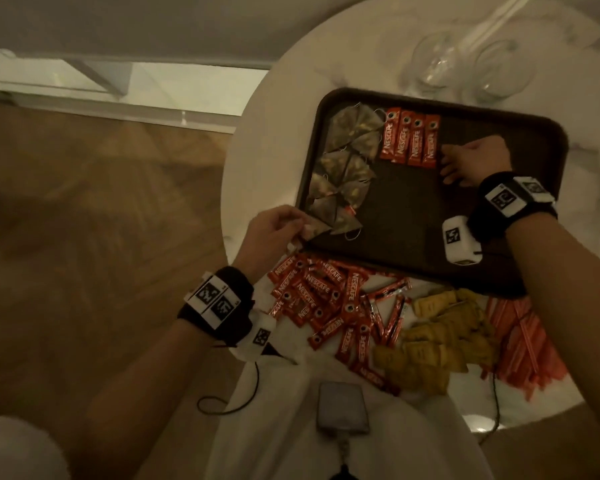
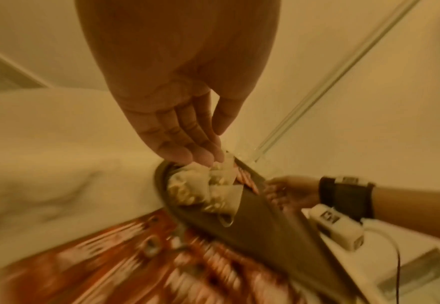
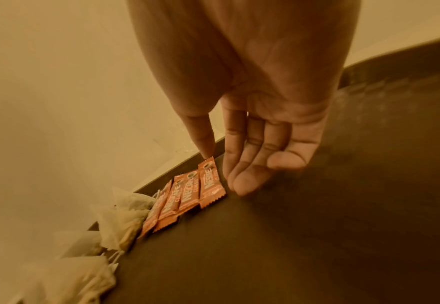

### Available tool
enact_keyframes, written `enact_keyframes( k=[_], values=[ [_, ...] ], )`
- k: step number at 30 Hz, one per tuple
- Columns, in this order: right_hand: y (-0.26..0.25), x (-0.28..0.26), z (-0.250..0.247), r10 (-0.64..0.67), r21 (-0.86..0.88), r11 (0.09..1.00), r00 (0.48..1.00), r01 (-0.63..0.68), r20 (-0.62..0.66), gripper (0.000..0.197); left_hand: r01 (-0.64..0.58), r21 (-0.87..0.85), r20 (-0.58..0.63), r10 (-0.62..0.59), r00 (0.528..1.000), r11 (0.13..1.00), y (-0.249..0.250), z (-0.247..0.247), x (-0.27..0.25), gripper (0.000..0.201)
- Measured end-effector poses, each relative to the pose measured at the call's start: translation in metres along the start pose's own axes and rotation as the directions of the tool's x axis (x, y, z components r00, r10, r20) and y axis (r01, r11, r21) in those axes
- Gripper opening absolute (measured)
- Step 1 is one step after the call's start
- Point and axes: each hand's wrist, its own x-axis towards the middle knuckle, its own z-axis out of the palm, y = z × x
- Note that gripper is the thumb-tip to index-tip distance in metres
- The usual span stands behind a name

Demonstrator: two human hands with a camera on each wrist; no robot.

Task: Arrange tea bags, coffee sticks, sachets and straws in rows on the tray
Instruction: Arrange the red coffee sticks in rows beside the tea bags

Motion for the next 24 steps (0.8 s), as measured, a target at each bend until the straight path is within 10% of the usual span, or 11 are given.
enact_keyframes(
  k=[9,15,24],
  values=[
    [0.044,-0.109,-0.002,-0.196,0.162,0.966,0.979,0.203,-0.055,0.021,-0.001,0.662,0.014,-0.010,1.000,0.749,-0.090,-0.006,-0.068,0.016],
    [0.067,-0.183,0.036,-0.292,0.201,0.946,0.936,0.253,0.197,0.020,0.038,0.716,-0.019,-0.034,0.999,0.697,-0.106,0.015,-0.091,0.020],
    [0.091,-0.241,0.087,-0.331,0.105,0.942,0.829,0.319,0.450,0.018,0.005,0.290,0.038,-0.017,0.999,0.957,-0.087,0.016,-0.117,0.022]
  ],
)
